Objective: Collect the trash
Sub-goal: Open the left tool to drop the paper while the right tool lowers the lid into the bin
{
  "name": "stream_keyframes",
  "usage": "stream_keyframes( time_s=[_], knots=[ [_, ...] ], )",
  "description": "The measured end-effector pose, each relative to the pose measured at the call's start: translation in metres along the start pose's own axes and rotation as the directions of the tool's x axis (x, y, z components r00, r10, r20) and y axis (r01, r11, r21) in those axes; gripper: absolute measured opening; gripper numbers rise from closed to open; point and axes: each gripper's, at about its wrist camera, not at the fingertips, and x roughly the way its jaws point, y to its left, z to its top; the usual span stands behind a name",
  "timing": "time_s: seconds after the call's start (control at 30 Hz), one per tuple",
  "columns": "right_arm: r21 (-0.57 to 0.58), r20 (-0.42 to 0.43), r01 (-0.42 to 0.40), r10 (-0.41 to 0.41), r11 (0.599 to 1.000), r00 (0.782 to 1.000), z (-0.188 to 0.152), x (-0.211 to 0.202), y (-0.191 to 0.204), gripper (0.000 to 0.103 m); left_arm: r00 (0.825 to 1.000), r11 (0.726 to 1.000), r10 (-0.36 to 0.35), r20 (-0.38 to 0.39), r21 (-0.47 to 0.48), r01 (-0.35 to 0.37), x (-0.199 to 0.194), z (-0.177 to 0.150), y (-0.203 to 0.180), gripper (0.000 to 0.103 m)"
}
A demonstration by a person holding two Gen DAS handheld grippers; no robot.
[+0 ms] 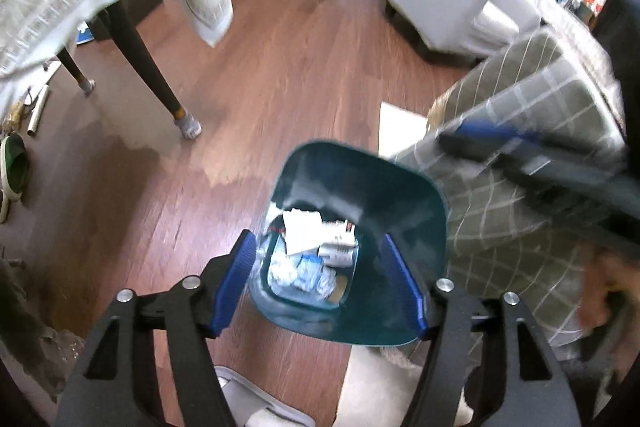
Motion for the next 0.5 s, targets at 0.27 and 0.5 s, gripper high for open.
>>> stream_keyframes(
  time_s=[0.27, 0.5],
  knots=[
    [0.007, -0.066, 0.004, -0.004, 1.0, 0.998, -0.008, 0.031, 0.002, 0.03, 0.993, 0.999, 0.028, 0.116, 0.02, -0.03, -0.054, 0.015, -0.008, 0.054],
    [-0.003, -0.137, 0.019, -0.019, 1.0, 0.99, -0.02, 0.065, 0.002, 0.03, 0.98, 0.999, 0.016, 0.198, 0.039, -0.024, -0.088, 0.027, -0.024, 0.048]
  ],
)
